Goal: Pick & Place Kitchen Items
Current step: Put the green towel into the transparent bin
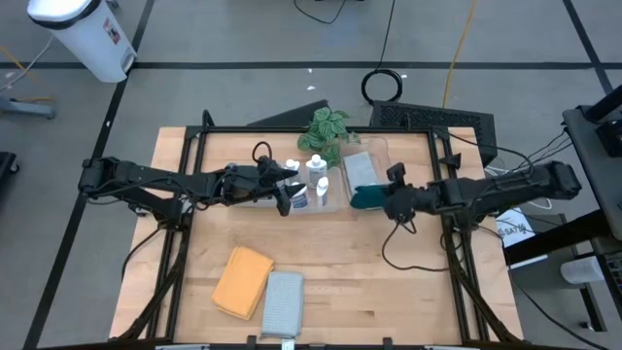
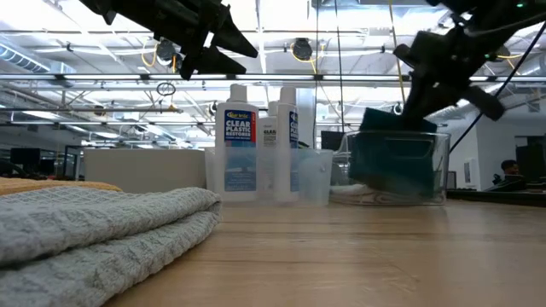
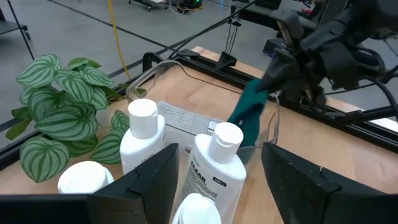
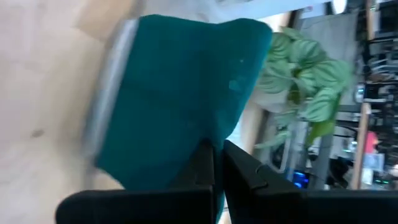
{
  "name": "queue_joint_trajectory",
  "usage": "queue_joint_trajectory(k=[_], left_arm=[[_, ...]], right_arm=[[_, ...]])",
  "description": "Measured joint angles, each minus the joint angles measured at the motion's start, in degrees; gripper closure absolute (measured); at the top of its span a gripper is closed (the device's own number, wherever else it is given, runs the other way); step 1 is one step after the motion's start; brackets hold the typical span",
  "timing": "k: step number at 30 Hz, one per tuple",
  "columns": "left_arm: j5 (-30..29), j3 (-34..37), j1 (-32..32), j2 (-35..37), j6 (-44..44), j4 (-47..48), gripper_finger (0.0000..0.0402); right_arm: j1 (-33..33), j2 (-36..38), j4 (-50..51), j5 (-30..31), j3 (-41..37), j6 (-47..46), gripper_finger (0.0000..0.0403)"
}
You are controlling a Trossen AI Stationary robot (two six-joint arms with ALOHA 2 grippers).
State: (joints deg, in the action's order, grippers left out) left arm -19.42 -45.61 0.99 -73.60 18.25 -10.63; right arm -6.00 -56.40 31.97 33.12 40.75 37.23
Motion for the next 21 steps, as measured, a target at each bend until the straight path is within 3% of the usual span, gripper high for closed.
queue_joint_trajectory(k=[8, 14, 21], left_arm=[[0.0, 0.0, 0.0, 0.0, 0.0, 0.0, 0.0167], [0.0, 0.0, 0.0, 0.0, 0.0, 0.0, 0.0167], [0.0, 0.0, 0.0, 0.0, 0.0, 0.0, 0.0167]], right_arm=[[10.3, -1.9, -11.1, -1.1, 0.0, 11.6, 0.0403], [18.6, -6.2, -13.7, -11.7, 0.0, 11.7, 0.0403], [20.9, -9.7, -15.3, -12.0, 0.0, 13.1, 0.0403]])
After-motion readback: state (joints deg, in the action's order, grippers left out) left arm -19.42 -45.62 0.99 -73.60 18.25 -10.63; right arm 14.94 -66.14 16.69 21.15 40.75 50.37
